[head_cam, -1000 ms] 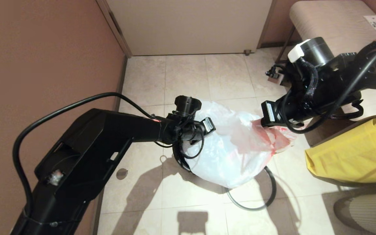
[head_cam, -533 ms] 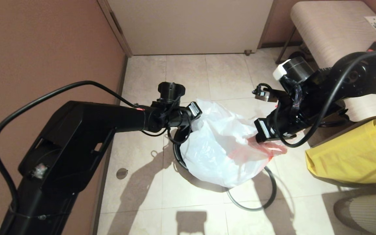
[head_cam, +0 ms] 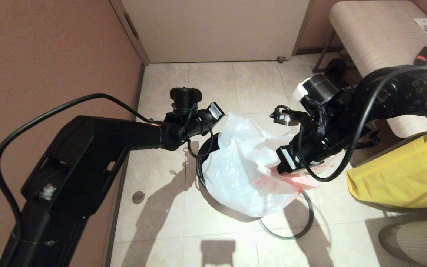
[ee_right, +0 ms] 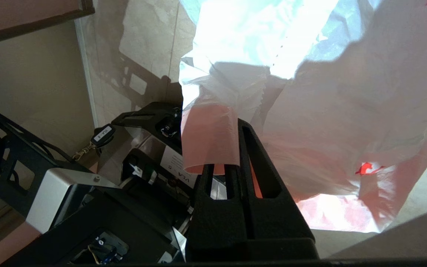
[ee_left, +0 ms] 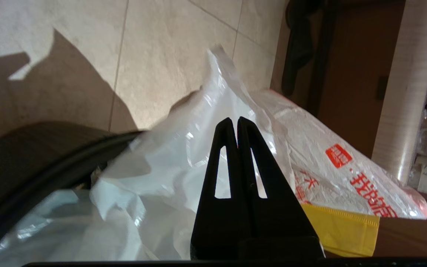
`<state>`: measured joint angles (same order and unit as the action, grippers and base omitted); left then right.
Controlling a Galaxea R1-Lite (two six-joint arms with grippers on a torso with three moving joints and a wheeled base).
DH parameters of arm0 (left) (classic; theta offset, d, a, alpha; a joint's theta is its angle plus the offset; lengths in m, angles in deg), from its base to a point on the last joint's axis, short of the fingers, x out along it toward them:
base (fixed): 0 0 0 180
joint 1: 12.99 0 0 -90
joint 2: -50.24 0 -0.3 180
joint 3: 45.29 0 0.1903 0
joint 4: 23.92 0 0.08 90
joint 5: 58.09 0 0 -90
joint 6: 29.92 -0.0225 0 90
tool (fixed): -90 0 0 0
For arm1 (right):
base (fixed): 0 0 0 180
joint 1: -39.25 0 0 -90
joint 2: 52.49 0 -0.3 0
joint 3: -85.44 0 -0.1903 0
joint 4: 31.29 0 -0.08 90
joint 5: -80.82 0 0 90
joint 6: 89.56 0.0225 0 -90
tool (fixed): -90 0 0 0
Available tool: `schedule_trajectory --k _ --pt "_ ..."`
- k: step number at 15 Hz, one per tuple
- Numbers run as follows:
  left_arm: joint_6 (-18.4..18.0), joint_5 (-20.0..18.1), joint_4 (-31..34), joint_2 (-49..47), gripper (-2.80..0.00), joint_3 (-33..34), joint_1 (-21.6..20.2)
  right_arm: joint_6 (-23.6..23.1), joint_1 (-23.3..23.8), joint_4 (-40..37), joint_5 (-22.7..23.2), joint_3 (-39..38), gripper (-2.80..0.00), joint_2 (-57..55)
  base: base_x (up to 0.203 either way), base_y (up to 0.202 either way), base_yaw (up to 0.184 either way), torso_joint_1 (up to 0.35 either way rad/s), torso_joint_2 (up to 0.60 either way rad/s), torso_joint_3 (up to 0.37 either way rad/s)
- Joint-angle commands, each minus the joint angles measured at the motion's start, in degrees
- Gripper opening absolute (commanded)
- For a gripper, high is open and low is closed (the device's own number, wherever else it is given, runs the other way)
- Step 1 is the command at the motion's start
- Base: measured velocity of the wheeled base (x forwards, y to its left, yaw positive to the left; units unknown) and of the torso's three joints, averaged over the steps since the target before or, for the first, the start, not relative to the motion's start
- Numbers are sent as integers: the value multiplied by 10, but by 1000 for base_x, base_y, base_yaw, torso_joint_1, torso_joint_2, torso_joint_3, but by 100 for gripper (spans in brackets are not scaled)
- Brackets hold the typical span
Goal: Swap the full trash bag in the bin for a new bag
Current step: Put the new garbage bag on the trash can
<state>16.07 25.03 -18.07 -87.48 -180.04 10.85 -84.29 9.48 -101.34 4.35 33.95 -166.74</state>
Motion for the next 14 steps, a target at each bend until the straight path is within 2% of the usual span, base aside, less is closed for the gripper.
schedule_trajectory --k 1,4,6,9,12,13,14 --pt "3 -11 -17 -17 -280 1 -6 0 -5 -2 1 1 -280 -7 0 0 0 0 0 0" --pt "9 -37 -29 -30 -280 0 -16 -5 -2 -4 2 -5 -280 -7 0 0 0 0 0 0" --pt "34 -50 -25 -38 -280 0 -27 -22 5 -28 12 -6 -280 -5 0 0 0 0 0 0" --pt "44 -53 -3 -34 -280 16 -37 -109 34 -77 42 -6 -280 11 0 0 0 0 0 0" --pt "51 -60 30 -19 -280 29 -47 -268 75 -128 40 -17 -280 30 0 0 0 0 0 0" --pt "58 -70 30 -7 -280 38 -48 -305 95 -136 32 -16 -280 33 0 0 0 0 0 0" --pt "63 -76 31 7 -280 43 -48 -309 104 -130 26 -12 -280 39 0 0 0 0 0 0"
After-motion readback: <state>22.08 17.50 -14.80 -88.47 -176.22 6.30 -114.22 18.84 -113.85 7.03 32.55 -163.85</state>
